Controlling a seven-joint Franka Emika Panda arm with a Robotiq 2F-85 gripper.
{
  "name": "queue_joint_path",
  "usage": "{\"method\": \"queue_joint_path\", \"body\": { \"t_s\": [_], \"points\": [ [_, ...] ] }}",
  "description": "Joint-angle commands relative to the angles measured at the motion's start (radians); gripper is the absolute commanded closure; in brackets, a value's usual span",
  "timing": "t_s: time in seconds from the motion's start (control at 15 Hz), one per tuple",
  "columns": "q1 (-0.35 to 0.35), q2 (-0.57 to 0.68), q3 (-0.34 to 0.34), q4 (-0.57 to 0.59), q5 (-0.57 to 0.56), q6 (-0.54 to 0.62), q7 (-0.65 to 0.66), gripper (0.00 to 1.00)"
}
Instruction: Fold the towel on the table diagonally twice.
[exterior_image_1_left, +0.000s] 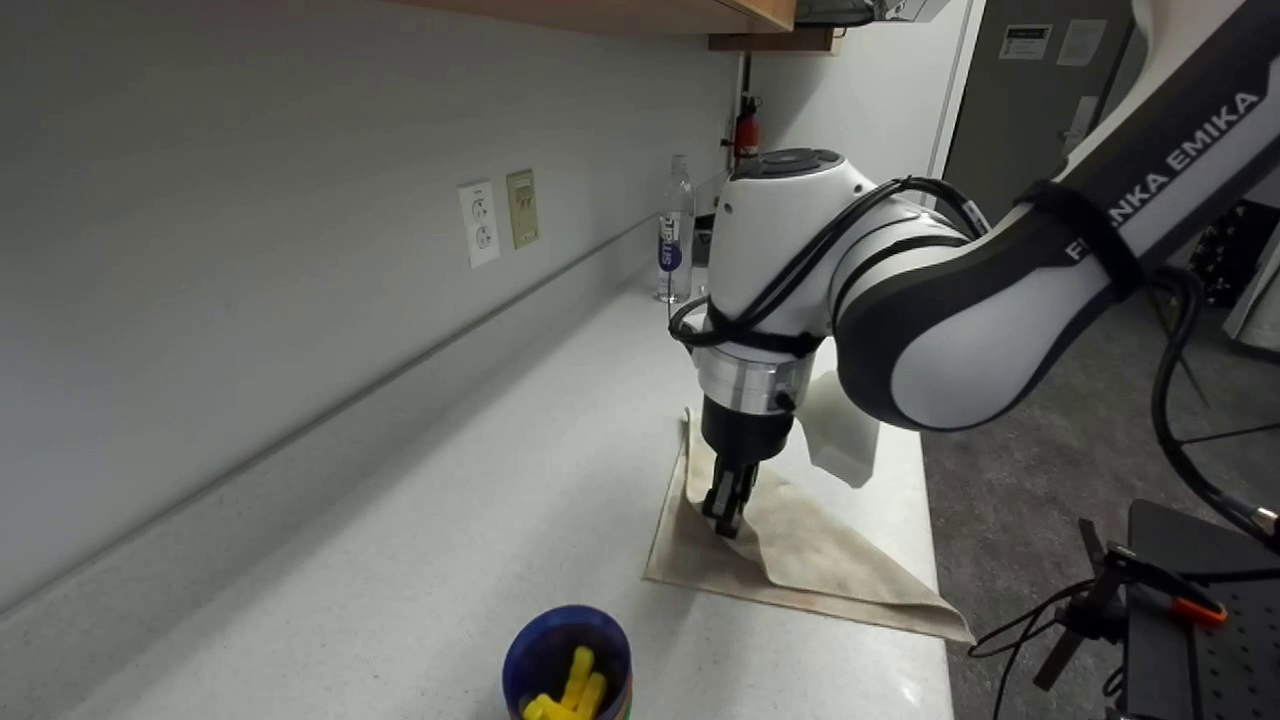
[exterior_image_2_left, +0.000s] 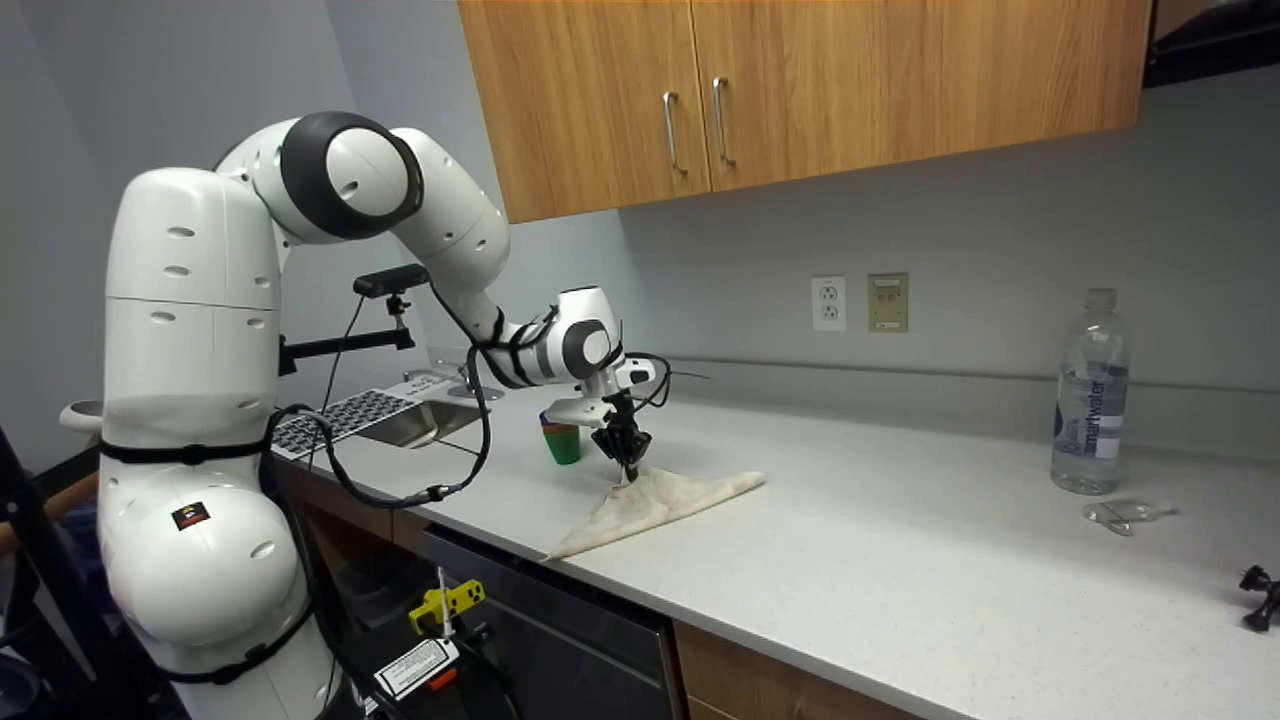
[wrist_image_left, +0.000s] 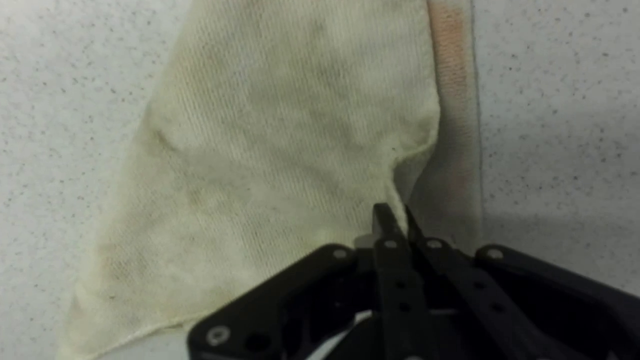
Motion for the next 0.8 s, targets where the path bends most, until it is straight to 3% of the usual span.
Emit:
{"method": "queue_joint_path", "body": {
  "t_s": [0.0, 0.07, 0.13, 0.27, 0.73],
  "points": [
    [-0.012, -0.016, 0.021, 0.009, 0.086, 0.036, -0.054, 1.00],
    [-0.013, -0.014, 0.023, 0.013, 0.103, 0.039, -0.059, 1.00],
    [-0.015, -0.012, 0.026, 0.020, 0.122, 0.036, -0.062, 0.73],
    [-0.011, -0.014, 0.021, 0.024, 0.137, 0.029, -0.058, 0.65],
    [0.001, -0.092, -0.021, -0.039, 0.101, 0.009, -0.005, 0.12]
  ]
}}
